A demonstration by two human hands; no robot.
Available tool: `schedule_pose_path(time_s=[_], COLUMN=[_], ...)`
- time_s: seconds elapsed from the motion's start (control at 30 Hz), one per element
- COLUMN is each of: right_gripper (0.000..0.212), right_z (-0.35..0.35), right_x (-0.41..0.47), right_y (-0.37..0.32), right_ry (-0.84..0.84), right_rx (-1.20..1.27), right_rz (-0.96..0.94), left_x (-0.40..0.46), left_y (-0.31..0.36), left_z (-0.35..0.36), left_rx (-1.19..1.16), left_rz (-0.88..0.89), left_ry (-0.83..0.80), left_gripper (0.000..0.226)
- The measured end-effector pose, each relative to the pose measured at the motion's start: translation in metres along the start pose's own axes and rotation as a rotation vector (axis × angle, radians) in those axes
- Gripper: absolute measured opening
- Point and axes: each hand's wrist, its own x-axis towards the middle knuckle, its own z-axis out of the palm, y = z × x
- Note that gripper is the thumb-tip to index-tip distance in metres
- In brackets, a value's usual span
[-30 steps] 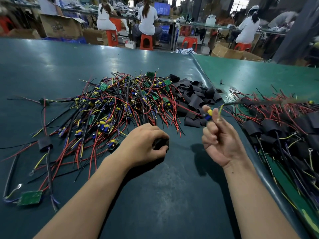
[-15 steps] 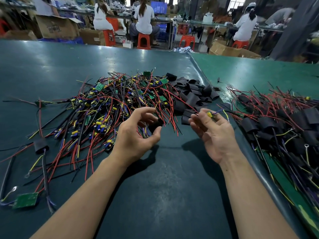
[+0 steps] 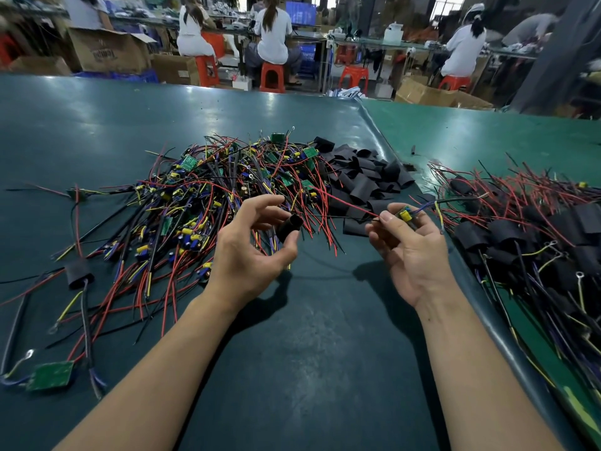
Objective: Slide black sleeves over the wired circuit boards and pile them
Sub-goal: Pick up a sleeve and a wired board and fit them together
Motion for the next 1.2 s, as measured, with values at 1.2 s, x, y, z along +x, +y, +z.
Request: schedule_pose_path(time_s=[1.2], right_gripper=[0.024], right_z=[0.003], right_x=[-0.009], right_y=[0.000], right_ry=[-0.240], right_rx=[-0.196], right_rz=[-0.105], left_x=[0.003], left_y=[-0.003], left_z=[-0.005], left_rx=[0.094], left_rz=[-0.109], left_ry=[0.034], left_gripper=[0.051])
